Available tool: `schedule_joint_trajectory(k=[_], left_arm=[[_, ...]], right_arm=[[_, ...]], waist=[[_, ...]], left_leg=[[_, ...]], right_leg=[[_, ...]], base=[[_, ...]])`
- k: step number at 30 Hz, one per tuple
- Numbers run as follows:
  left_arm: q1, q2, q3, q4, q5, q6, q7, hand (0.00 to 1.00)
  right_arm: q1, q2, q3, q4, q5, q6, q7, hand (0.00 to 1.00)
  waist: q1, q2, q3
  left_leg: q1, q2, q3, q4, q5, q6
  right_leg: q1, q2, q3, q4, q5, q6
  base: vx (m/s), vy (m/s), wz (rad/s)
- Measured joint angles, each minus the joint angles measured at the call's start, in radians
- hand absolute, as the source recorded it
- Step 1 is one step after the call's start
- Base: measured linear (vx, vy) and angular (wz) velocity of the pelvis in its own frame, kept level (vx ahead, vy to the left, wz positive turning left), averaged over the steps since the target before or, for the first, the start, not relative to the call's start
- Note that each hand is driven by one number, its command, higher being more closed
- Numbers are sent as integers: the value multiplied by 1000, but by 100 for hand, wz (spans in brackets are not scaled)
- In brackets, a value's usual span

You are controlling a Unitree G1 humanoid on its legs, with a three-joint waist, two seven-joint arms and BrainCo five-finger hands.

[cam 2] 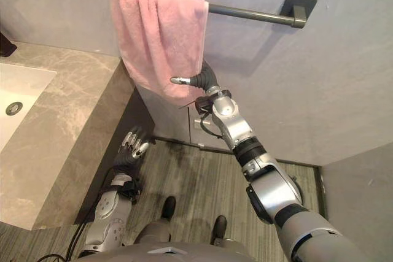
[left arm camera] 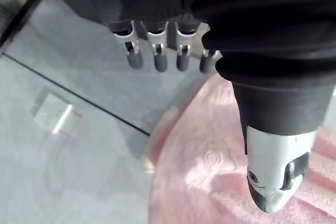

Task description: Organize washtable

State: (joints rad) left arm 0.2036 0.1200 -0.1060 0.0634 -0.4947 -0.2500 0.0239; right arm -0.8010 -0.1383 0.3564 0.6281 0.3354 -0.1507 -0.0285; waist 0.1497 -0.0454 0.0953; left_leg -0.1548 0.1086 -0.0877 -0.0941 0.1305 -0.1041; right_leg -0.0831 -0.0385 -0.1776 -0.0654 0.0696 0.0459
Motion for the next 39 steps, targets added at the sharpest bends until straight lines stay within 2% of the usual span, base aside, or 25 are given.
schedule_joint_trajectory(k=[4, 9, 14, 18, 20, 28, 38, 39], left_arm=[[-4, 0, 30, -73, 0, -5, 11, 0], [-76, 10, 80, -114, 12, -37, 57, 0], [-242, 89, 120, -114, 136, -43, 134, 0], [-343, 114, 157, -87, 181, -46, 180, 0], [-378, 136, 183, -48, 193, -45, 201, 0], [-453, 145, 234, -11, 228, -37, 274, 0], [-477, 156, 266, 74, 250, -12, 304, 0], [-489, 156, 262, 103, 269, 4, 307, 0]], right_arm=[[-1, 1, -9, 40, -2, 0, -12, 100], [2, -2, -23, 53, -4, 1, -20, 100], [15, -1, -62, 53, -5, 2, -39, 100], [29, -1, -110, 50, -5, 4, -48, 100], [40, -1, -127, 44, -5, 5, -51, 100], [59, -4, -165, -8, -5, 5, -62, 100], [124, 1, -166, -87, -14, -3, -64, 100], [127, 3, -166, -91, -14, -3, -63, 100]], waist=[[0, -6, -2], [-2, -5, -2], [-7, -5, -2], [-13, -5, -1], [-32, -4, 0], [-41, 0, 28], [-52, 0, 28], [-58, 0, 28]], left_leg=[[-4, 0, 2, 0, 0, 0], [-7, 1, 10, 0, 3, 0], [-6, 1, 35, 0, 4, 1], [-5, 1, 57, 0, 5, 1], [-1, 1, 69, 0, 4, 1], [-1, 2, 110, -2, 3, 2], [5, 0, 138, 0, 0, 7], [7, 1, 142, 0, -1, 8]], right_leg=[[2, 1, 0, -16, 8, -1], [0, 1, 4, -24, 19, -1], [-11, 0, 29, -24, 26, -1], [-21, -1, 51, -24, 33, 0], [-23, -2, 59, -24, 35, 1], [-44, -2, 98, -24, 47, 1], [-53, -4, 125, -24, 53, 4], [-53, -4, 130, -24, 55, 4]], base=[[-1, 0, -1], [2, 1, -3], [-3, 9, -11], [-8, 10, -17], [-9, 10, -17], [-23, 10, -15], [7, 8, -7], [-10, 3, -8]])
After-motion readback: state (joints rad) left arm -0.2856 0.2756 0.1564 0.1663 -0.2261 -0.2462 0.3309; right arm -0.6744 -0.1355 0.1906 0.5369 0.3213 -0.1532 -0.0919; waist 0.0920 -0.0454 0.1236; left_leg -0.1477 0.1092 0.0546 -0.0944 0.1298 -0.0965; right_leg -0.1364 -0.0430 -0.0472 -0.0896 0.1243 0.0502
